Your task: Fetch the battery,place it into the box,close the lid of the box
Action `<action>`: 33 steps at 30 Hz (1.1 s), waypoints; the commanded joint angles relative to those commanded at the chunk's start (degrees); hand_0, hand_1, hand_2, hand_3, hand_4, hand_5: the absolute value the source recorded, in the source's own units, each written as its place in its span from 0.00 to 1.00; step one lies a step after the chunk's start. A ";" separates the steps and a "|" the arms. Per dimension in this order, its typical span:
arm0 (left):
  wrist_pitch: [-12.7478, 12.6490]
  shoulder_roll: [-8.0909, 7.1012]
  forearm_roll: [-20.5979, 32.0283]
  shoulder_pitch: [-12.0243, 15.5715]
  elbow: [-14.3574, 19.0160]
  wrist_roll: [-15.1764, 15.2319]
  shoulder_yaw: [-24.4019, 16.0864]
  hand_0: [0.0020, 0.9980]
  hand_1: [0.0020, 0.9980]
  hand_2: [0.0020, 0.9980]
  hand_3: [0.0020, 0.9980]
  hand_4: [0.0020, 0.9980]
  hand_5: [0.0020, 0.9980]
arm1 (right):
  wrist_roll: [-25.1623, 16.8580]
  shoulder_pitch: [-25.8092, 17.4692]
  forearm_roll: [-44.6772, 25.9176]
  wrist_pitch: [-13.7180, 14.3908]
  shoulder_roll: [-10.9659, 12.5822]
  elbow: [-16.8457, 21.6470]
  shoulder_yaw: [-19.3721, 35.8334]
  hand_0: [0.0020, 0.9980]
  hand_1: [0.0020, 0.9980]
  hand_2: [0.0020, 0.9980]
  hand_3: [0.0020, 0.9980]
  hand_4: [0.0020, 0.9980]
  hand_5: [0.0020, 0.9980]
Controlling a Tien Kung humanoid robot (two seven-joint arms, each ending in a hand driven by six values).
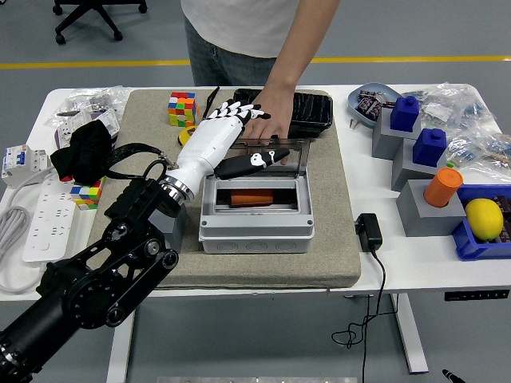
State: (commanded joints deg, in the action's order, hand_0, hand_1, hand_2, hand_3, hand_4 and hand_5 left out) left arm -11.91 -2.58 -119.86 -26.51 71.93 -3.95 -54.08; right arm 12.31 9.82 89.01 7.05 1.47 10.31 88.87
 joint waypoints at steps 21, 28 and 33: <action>1.65 -0.62 0.64 0.56 1.85 -1.16 2.48 1.00 1.00 0.86 0.81 1.00 1.00 | -0.05 0.08 0.20 0.05 -0.05 0.00 0.57 0.54 0.56 0.58 0.52 0.91 0.74; 1.77 -1.03 0.89 0.68 3.00 -1.51 3.39 1.00 1.00 0.85 0.80 1.00 1.00 | -0.06 0.08 0.32 0.08 -0.06 0.00 0.91 0.54 0.56 0.58 0.52 0.91 0.74; 2.04 -1.51 0.86 0.72 3.88 -1.88 4.20 1.00 1.00 0.85 0.80 1.00 1.00 | -0.06 0.02 0.45 0.11 -0.03 0.00 1.19 0.54 0.56 0.58 0.52 0.91 0.74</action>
State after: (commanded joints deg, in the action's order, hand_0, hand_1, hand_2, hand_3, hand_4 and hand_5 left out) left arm -9.87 -4.09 -119.00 -25.79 75.81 -5.83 -49.88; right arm 12.26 9.83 89.46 7.16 1.43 10.31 90.06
